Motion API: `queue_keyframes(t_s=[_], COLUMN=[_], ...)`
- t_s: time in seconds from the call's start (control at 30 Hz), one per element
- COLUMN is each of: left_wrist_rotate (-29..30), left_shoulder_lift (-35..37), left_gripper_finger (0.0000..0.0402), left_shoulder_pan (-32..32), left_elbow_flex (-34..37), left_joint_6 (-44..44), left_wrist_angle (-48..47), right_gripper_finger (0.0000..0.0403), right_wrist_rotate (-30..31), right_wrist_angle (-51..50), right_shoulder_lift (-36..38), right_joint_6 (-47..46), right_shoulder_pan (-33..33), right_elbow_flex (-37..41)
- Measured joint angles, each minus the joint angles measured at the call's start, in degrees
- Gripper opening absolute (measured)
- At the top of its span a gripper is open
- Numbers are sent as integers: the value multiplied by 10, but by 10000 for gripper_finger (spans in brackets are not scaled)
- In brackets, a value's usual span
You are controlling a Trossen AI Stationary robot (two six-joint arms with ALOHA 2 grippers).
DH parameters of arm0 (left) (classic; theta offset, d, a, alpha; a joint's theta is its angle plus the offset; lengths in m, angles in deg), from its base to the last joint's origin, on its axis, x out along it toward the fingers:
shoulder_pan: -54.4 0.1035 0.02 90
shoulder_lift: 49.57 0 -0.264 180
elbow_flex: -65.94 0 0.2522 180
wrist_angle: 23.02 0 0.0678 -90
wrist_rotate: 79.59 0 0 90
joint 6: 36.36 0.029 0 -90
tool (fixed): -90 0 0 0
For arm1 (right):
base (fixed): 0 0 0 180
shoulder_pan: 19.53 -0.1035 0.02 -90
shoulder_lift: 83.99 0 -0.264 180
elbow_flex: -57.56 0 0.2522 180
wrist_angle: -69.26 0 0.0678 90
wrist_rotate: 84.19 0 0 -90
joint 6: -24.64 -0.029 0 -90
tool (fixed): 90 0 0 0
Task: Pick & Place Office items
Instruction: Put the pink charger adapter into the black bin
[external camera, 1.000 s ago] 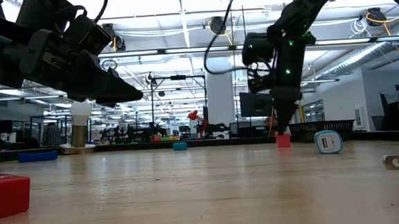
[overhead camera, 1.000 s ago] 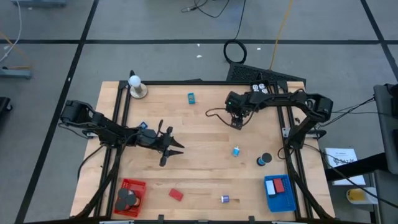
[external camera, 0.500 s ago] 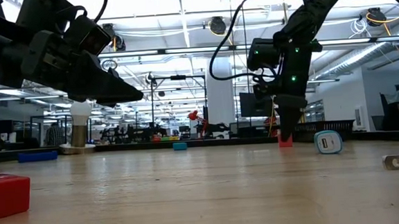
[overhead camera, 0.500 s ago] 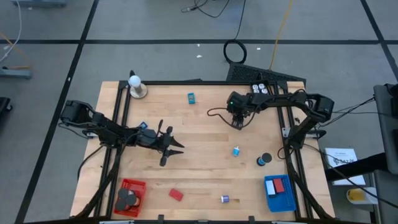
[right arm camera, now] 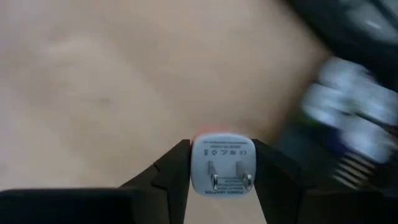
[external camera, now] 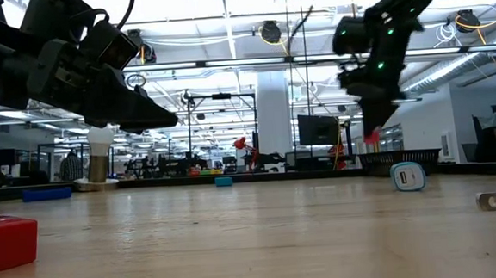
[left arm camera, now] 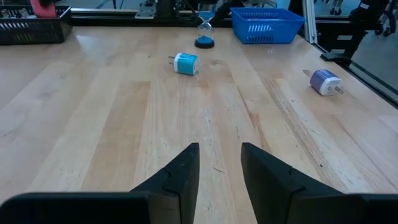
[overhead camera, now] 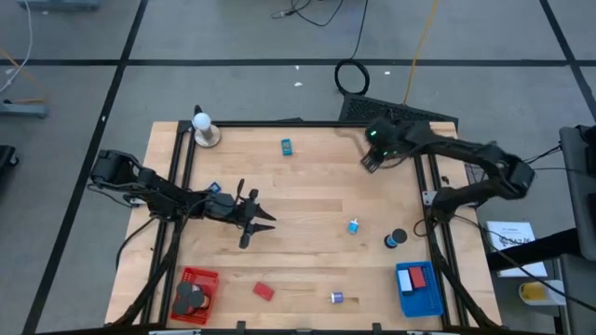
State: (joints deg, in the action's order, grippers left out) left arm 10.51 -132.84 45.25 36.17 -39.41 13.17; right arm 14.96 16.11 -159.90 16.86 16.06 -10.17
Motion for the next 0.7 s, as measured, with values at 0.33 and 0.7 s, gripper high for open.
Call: queue_keyframes(t_s=[0.33, 0.7], left_wrist_rotate=[0, 0], left_shoulder_lift=[0, 0], left_gripper_finger=[122, 122], left_shoulder_pan=[0, 0], left_elbow_flex=[0, 0], left_joint_6=[2, 6], left_wrist_angle=[0, 0], right_gripper_finger=[137, 137], right_wrist_rotate=[-4, -34], right_wrist_angle=[-41, 18], right_shoulder_lift=[7, -76], right_joint_6=[-15, -6], right_shoulder_pan=[174, 203], right_elbow_flex=[0, 0])
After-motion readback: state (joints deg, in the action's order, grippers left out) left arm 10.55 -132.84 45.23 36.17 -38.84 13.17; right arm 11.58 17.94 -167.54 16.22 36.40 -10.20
